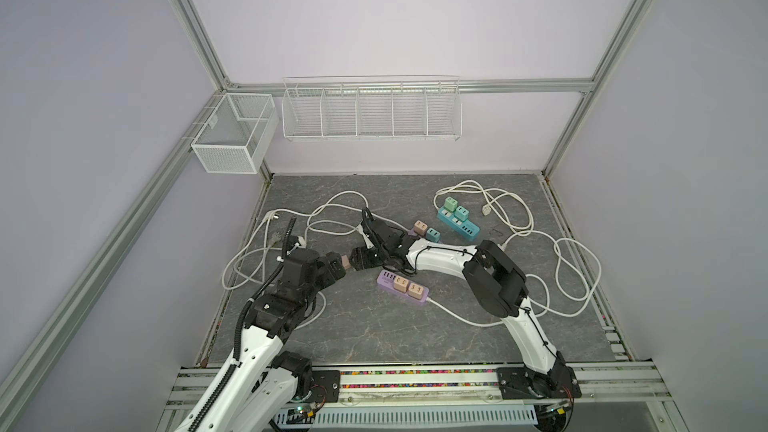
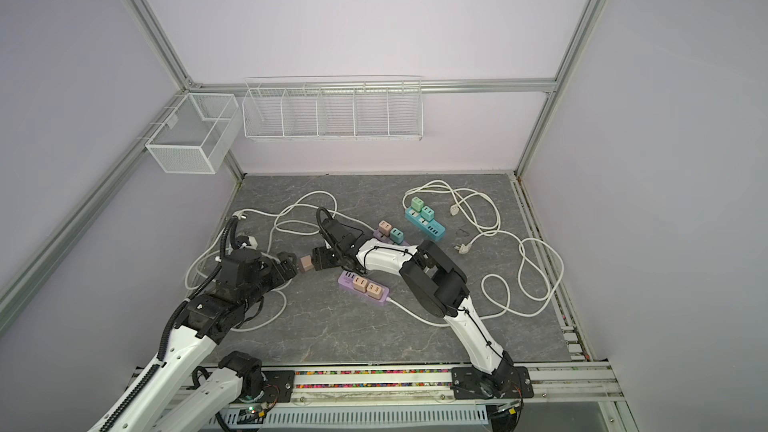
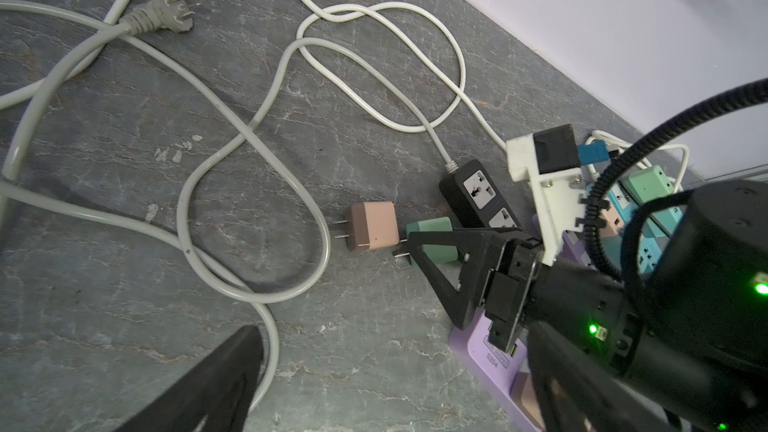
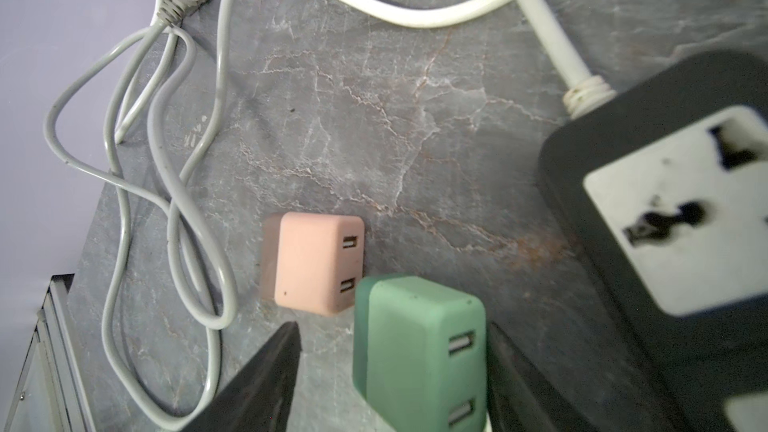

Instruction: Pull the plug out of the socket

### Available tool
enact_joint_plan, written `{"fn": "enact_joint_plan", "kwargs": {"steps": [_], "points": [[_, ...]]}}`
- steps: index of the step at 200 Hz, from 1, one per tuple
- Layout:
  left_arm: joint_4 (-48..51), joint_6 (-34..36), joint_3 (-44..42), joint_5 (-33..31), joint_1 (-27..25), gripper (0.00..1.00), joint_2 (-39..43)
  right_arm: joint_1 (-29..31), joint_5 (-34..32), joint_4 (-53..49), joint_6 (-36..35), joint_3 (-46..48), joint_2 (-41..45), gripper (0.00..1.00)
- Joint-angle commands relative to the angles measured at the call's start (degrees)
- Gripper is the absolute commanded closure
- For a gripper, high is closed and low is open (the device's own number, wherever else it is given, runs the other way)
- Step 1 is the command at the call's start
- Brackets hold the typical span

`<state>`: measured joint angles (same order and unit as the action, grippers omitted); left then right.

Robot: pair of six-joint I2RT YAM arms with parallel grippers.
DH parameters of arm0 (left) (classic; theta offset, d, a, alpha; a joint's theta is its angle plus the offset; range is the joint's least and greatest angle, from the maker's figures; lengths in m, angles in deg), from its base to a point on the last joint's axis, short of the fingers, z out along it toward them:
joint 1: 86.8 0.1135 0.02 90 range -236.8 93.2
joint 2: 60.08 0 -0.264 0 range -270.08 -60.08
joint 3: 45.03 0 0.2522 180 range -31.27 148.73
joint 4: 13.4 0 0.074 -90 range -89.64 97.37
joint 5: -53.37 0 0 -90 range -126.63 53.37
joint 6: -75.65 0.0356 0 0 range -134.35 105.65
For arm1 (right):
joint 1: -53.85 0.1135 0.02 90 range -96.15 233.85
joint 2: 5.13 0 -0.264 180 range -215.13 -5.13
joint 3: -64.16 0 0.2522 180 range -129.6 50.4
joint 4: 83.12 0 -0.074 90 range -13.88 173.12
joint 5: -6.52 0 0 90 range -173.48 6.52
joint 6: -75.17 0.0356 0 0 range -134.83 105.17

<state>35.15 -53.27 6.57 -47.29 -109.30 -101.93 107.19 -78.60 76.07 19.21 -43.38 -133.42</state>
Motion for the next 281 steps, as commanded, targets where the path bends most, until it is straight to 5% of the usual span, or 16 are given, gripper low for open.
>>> {"fn": "enact_joint_plan", "kwargs": {"steps": [1, 139, 281], "points": [[0.36, 0.1, 2.6, -0.44, 0.21, 0.01, -0.08, -0.07, -1.89, -2.14, -2.89, 1.18, 5.52, 0.26], [-3.53, -2.82, 8.62, 7.67, 0.18, 0.02, -3.58, -7.85, -1.9, -6.83, -12.4, 16.38, 31.76, 0.16], [-21.57, -3.07, 12.91, 14.54, -4.09, 0.12, -24.95, -18.81, -6.45, -14.61, -18.69, 18.2, 36.72, 0.14]]}}
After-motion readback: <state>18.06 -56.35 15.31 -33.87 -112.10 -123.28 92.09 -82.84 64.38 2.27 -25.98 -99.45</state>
